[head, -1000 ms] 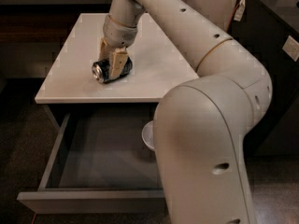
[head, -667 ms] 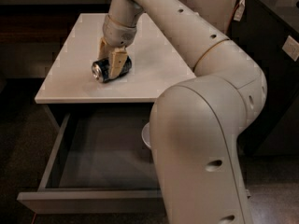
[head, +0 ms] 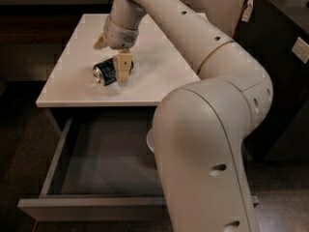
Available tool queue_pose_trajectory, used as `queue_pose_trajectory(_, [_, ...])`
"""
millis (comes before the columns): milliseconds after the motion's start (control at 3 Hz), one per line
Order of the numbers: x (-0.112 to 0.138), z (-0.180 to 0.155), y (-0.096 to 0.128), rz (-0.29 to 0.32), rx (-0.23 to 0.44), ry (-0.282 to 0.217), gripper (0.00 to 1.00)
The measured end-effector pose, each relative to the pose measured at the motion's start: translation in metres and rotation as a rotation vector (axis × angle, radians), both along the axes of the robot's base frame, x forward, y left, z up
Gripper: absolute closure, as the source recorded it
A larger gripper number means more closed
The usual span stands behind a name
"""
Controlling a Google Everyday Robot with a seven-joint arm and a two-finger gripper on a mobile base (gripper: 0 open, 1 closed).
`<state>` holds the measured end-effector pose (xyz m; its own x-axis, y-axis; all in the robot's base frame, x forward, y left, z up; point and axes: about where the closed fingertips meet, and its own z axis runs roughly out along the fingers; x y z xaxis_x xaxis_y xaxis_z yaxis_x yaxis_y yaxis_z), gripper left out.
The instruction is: Pick pepsi can from top drawer and place on counter
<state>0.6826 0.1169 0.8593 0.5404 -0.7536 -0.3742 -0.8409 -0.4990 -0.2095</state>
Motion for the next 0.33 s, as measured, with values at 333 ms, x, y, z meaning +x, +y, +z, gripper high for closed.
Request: queue_pose_trajectory(333, [0.0000,0.0000,0.0000,0.000,0.000,0.000,0.00])
